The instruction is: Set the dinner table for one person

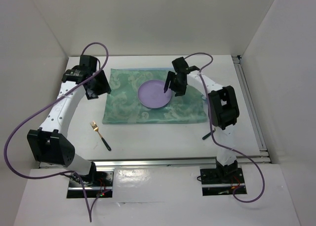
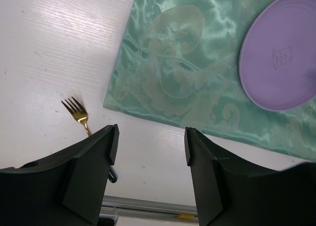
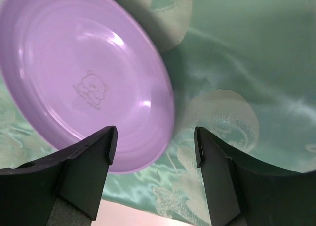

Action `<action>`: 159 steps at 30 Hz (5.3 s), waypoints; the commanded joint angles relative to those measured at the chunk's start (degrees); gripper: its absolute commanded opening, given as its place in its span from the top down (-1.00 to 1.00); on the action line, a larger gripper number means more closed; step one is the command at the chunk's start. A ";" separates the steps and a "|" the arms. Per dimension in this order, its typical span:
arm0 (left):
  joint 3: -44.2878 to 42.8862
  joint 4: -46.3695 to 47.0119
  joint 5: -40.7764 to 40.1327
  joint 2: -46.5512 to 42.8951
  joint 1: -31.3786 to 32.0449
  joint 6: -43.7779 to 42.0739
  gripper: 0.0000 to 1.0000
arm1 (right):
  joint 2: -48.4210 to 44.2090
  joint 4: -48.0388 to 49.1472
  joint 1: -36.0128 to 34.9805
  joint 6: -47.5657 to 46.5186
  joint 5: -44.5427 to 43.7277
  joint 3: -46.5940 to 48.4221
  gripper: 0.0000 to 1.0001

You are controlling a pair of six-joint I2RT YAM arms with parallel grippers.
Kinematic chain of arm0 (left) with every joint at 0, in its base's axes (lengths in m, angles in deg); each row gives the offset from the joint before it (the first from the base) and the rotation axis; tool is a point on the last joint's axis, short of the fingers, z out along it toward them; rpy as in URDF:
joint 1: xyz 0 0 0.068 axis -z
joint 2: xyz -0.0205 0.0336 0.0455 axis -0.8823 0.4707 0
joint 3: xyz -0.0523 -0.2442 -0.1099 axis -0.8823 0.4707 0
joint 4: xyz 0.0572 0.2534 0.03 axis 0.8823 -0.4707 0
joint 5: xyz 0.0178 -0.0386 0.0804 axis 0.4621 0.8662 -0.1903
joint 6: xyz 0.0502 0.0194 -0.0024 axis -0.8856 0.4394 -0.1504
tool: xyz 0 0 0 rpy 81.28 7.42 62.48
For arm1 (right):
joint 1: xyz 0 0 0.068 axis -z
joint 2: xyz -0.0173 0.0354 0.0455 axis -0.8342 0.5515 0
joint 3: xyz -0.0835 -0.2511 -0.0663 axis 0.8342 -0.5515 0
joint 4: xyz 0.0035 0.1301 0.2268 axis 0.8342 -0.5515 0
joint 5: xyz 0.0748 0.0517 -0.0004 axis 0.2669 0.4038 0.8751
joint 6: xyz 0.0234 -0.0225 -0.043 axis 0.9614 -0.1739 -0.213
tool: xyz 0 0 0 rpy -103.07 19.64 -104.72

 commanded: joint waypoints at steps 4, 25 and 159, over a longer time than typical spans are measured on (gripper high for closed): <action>0.96 1.76 2.32 -0.37 -0.22 -0.83 -0.45 | -17.29 -2.95 2.37 -2.60 -8.92 4.06 -0.48; 0.88 3.00 6.28 1.39 -0.22 0.23 -0.45 | -30.16 2.58 33.32 -6.82 -3.07 -23.64 -0.74; -3.23 4.42 -4.01 14.63 5.05 -6.53 1.00 | -49.48 -10.60 24.97 -4.98 2.81 -37.34 -0.90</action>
